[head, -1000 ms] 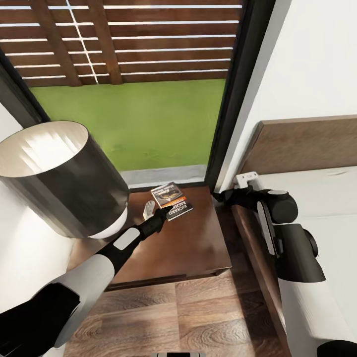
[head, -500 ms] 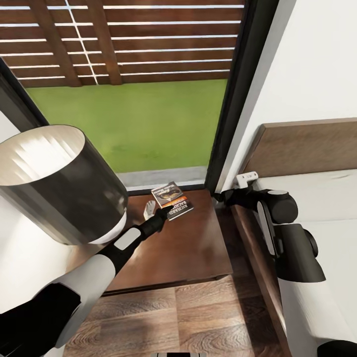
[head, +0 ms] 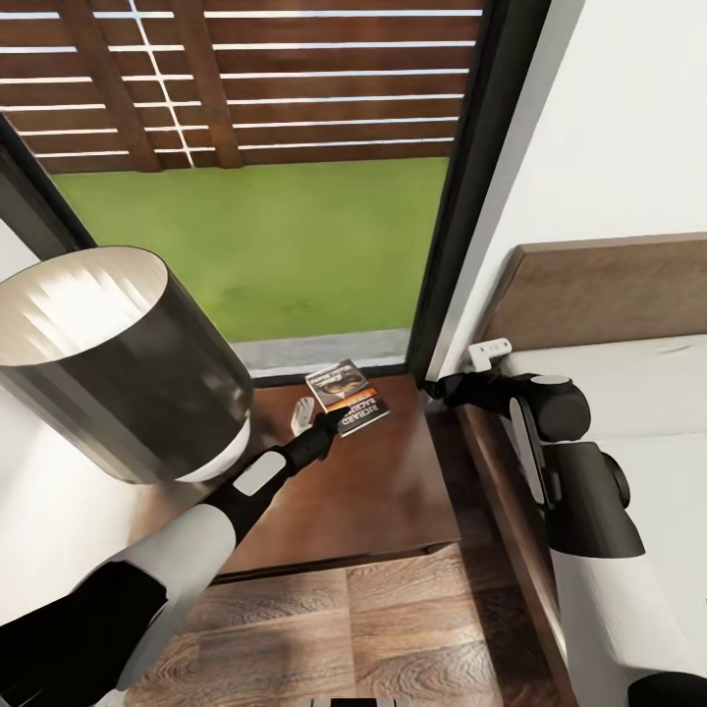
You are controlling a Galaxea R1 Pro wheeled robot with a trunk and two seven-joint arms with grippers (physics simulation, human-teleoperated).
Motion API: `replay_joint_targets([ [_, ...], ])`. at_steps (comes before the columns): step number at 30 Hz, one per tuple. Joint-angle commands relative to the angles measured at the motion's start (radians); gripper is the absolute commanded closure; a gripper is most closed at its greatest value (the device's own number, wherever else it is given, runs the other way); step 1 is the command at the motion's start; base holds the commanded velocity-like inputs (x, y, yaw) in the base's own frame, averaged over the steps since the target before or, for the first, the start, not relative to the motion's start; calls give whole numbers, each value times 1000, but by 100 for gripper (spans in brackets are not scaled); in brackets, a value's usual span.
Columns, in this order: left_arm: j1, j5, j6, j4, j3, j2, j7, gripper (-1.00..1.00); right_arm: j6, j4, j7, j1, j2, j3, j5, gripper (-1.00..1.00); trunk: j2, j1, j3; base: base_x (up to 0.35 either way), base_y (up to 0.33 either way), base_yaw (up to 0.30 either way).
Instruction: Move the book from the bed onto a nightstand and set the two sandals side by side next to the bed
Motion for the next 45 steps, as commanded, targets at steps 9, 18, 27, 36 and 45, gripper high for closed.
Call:
replay_joint_targets([
  [9,-1,10,-1,2,-5,-5,13,100,3,-1,8,-3,-1,1,11,-100,0,0,-1,-144,-105,0],
  [18,-1,9,-2,1,-5,-15,17,100,3,-1,8,-4,0,1,11,-100,0,0,-1,-43,-29,0],
  [27,-1,7,-3,1,-5,-20,18,100,3,-1,8,-5,-1,1,11,-100,0,0,-1,-8,-6,0],
  [36,-1,5,-3,1,-5,-21,18,100,3,-1,9,-5,-2,1,11,-100,0,0,-1,-2,-1,0],
  [45,-1,3,-3,1,-6,-21,18,100,3,-1,9,-5,-14,0,11,-100,0,0,-4,0,0,0],
])
